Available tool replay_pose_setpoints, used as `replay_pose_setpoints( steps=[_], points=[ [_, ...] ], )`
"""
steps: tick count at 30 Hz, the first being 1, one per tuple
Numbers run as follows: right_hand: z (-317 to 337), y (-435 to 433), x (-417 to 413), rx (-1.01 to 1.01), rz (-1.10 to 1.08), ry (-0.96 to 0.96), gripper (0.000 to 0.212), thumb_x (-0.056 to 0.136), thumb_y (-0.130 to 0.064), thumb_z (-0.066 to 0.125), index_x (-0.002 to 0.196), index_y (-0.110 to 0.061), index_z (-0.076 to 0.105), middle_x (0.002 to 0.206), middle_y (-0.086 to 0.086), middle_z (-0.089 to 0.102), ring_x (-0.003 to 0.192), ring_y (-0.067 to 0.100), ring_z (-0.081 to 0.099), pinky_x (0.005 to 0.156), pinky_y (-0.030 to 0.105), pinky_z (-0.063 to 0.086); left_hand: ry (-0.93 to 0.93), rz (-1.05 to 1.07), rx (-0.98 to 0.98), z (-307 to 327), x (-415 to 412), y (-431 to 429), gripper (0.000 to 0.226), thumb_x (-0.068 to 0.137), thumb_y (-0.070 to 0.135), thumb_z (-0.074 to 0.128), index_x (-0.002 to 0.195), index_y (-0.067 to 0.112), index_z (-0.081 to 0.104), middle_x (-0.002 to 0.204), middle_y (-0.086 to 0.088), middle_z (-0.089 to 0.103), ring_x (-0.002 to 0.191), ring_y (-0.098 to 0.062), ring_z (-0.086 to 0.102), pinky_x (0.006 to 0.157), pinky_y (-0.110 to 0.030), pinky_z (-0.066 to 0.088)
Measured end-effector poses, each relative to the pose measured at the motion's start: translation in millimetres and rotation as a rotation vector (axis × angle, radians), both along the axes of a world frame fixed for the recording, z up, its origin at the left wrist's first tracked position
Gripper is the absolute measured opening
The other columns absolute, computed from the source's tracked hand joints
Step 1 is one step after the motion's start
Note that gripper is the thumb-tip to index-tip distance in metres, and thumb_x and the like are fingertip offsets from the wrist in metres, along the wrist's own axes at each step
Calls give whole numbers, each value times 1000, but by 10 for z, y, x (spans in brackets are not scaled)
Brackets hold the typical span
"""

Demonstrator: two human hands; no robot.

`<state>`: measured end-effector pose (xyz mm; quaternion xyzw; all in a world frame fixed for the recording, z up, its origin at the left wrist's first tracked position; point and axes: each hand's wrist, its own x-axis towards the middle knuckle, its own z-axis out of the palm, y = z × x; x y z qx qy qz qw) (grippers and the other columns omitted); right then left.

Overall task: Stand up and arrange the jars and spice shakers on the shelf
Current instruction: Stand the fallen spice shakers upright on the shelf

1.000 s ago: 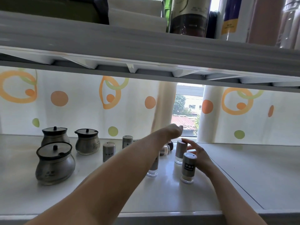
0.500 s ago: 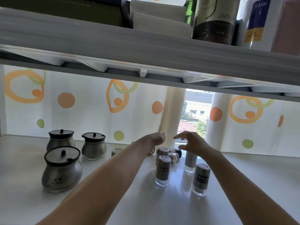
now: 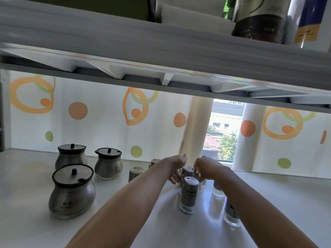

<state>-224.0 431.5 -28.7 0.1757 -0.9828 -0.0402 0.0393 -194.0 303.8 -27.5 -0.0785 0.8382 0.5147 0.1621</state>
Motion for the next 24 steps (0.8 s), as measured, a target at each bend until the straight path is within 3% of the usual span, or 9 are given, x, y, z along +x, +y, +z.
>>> replay_pose_setpoints(
  steps=[5,12,18,24],
  points=[
    [-16,-12,1,43,-16,0,42,67,-11,80,107,-7,68,105,12,67,90,26,65,85,37,56,26,-8,66,-49,-11,-33,72,97,54,14,144,1,27,140,-28,43,130,-38,44,112,-47,33],
    [7,-27,44,31,-59,5,34,68,-15,80,98,-5,67,98,12,69,74,20,57,75,31,52,67,-25,57,-61,73,-56,71,96,57,15,145,6,27,139,-22,47,129,-34,46,109,-52,34],
    [16,54,67,-6,-83,16,38,71,-20,78,103,-7,64,104,11,65,79,20,55,70,28,46,105,-44,125,-16,147,-53,70,95,59,17,149,14,21,146,-18,39,134,-33,39,108,-57,29],
    [19,145,80,-31,-78,39,51,68,-25,79,115,-14,61,115,8,61,99,25,61,81,32,50,129,-127,118,57,158,-5,71,94,60,19,150,16,19,151,-16,34,139,-34,33,114,-53,24]
  ],
)
